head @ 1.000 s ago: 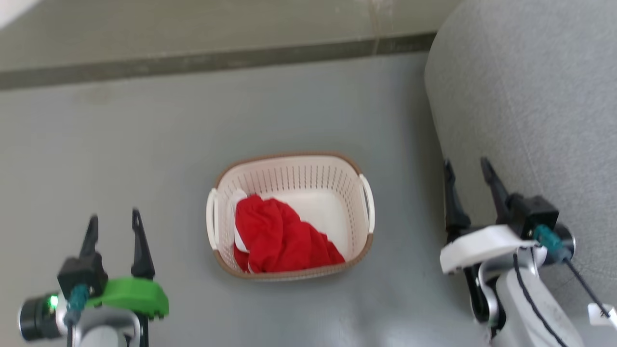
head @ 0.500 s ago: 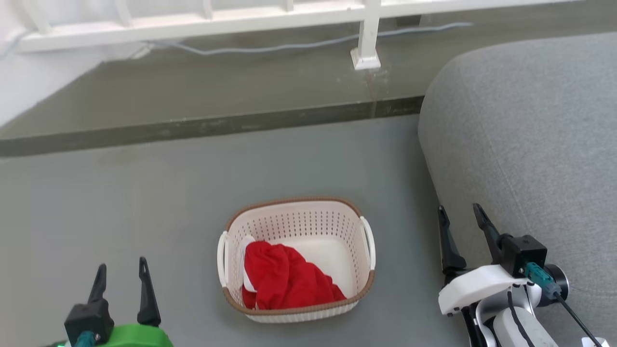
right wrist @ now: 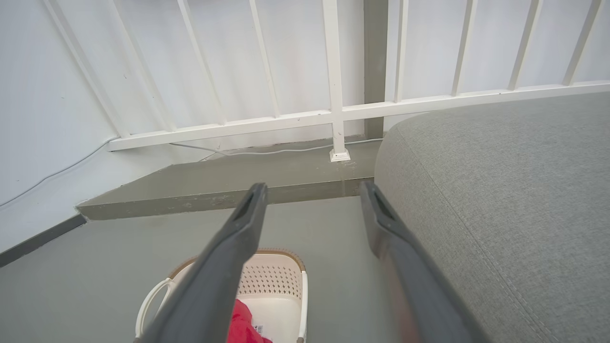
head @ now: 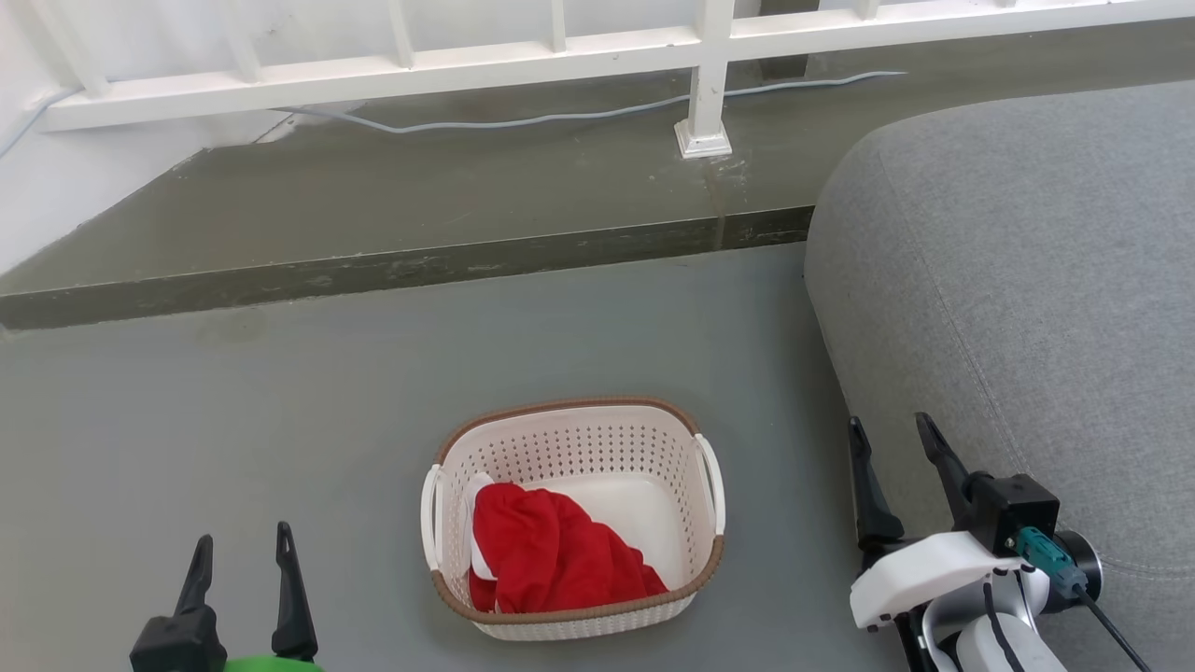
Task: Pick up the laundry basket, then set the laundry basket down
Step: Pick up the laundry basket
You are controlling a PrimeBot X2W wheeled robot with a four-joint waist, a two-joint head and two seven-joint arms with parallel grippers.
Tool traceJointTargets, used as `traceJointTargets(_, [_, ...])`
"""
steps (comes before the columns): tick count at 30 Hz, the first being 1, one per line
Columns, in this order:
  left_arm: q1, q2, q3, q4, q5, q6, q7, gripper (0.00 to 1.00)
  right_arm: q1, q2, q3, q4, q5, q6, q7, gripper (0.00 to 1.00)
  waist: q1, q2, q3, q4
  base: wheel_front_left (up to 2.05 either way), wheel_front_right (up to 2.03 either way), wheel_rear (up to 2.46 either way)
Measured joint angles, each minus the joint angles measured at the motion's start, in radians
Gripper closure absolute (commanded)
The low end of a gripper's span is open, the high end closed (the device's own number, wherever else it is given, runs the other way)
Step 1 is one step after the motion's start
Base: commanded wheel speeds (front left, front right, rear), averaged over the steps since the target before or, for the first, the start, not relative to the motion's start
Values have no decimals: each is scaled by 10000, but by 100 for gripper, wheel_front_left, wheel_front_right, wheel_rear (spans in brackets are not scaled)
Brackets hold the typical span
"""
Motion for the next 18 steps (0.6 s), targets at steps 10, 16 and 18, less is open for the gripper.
traceJointTargets(10, [190, 10, -61, -238, 2, 71, 0, 0, 10, 2, -2, -197, 0, 0, 0, 0, 0, 0, 180, -14, 0, 0, 0])
traceJointTargets(16, [194, 15, -65, -267, 10, 71, -2, 0, -58, 4, -50, -236, -2, 4, 0, 0, 0, 0, 590, -47, 0, 0, 0])
traceJointTargets(18, [169, 17, -75, -265, 56, 71, 0, 0, -138, 4, -90, -236, -4, 4, 0, 0, 0, 0, 769, -57, 0, 0, 0])
